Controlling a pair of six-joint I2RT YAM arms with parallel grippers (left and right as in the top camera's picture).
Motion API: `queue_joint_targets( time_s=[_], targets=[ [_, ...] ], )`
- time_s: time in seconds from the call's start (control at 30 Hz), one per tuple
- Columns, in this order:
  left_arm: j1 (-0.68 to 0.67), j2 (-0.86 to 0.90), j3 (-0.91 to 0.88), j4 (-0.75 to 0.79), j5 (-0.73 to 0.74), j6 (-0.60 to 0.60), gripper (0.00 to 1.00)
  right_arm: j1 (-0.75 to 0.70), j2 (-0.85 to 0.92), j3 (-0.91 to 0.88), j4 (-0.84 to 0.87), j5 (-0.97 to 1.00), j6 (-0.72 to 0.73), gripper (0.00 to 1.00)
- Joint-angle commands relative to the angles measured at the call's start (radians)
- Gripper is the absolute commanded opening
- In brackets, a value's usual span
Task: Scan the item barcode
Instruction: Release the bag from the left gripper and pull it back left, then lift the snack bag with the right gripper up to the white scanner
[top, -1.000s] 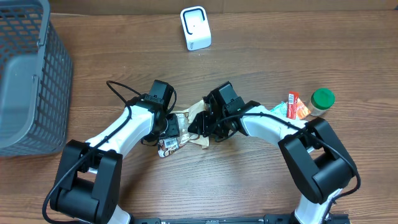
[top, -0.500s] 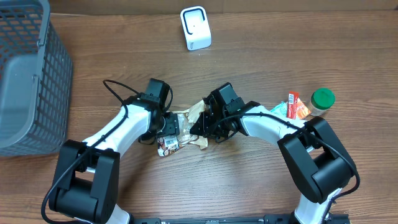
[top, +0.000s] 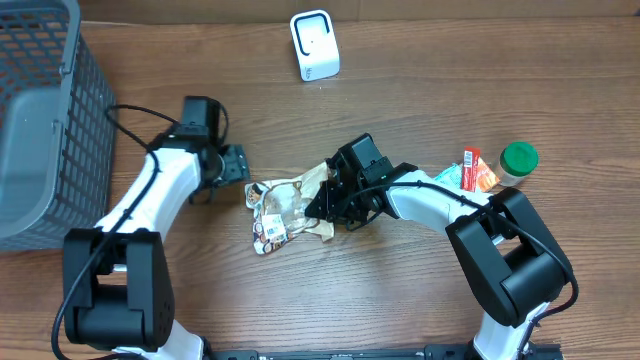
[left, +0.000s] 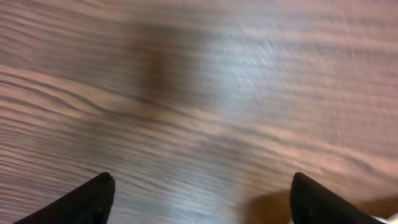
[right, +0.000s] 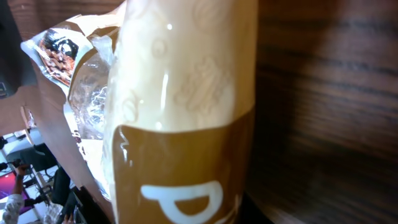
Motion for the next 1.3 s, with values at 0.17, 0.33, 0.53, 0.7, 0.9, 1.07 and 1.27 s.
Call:
queue_joint_targets(
  time_s=[0.17,0.33,0.53,0.7,0.9,1.07,1.27],
  targets=[
    [0.087,0.007,0.021,0.076,-0.024,0.171,0.91,0.005,0.013,-0.009,0.056,0.002,-0.034,0.04],
    [0.089,0.007,0.021,0.114,-0.017,0.268,0.94,0.005,0.013,-0.009,0.061,0.002,-0.034,0.04],
    [0.089,0.007,0.021,0.127,-0.016,0.278,1.0,0.005,0.013,-0.009,0.067,0.002,-0.034,0.04],
    [0.089,0.007,0.021,0.127,-0.016,0.278,1.0,0.003,-0.032,0.014,0.074,0.007,-0.085,0.04],
    [0.089,0.007,0.021,0.127,-0.016,0.278,1.0,0.002,-0.198,0.095,-0.013,0.22,-0.233,0.04],
    [0.089,0.007,0.021,0.127,-0.016,0.278,1.0,0.042,-0.376,0.129,-0.032,0.547,-0.532,0.04],
    [0.089,0.007,0.021,0.127,-0.016,0.278,1.0,0.111,-0.478,0.129,0.113,0.9,-0.943,0.04]
  ],
)
